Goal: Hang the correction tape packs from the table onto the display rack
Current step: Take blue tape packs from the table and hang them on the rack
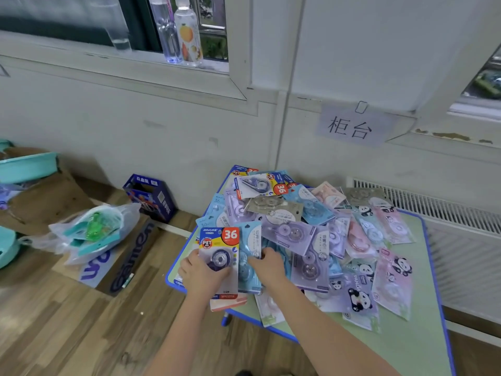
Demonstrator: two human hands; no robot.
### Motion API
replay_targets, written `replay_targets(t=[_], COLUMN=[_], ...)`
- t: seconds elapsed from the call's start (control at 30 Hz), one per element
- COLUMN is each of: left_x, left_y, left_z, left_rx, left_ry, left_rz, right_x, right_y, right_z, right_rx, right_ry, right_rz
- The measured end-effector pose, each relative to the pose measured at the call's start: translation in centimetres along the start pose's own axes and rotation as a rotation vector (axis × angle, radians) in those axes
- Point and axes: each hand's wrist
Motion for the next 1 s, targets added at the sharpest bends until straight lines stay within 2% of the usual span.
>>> replay_targets(t=[0.17, 0.33, 0.47, 0.6, 0.7, 0.83, 0.9, 1.0], left_x=[-0.9, -2.4, -3.8, -4.3, -4.1, -3.7, -3.3, -3.2], left_y=[-1.0, -3.7, -6.6, -8.9, -10.2, -11.9, -12.5, -13.2], left_z=[0.3, 0.3, 0.3, 0.3, 0.6, 1.0, 1.1, 1.8], left_rx=[-0.327, -0.462, -0.55, -0.673, -0.704, -0.687, -0.668, -0.68], left_ry=[0.101, 0.162, 0.246, 0.348, 0.405, 0.482, 0.571, 0.733], left_rz=[0.001, -0.07, -0.145, -0.209, -0.271, -0.421, -0.502, -0.525], right_x=[-0.9, -1.5, -1.3, -1.1, -1.6, -3.5, -4.8, -7.1], right_y=[-0.7, -1.5, -2.7, -3.0, -3.2, -2.8, -2.5, -2.0], right_z=[2.8, 7.7, 11.5, 14.4, 15.6, 16.1, 16.3, 16.9], right_rx=[0.082, 0.405, 0.639, 1.032, 1.261, 1.311, 1.328, 1.335], right_ry=[-0.023, -0.125, -0.16, -0.039, 0.077, 0.1, 0.057, -0.034], right_rz=[0.089, 0.065, -0.038, -0.165, -0.143, -0.07, -0.006, 0.079])
Point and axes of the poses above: each hand's wrist, its own x-axis towards the middle knuckle, its own z-axis out of the back of the hand, y = z × x, and after that the axes turned 5 degrees about -y, right-handed
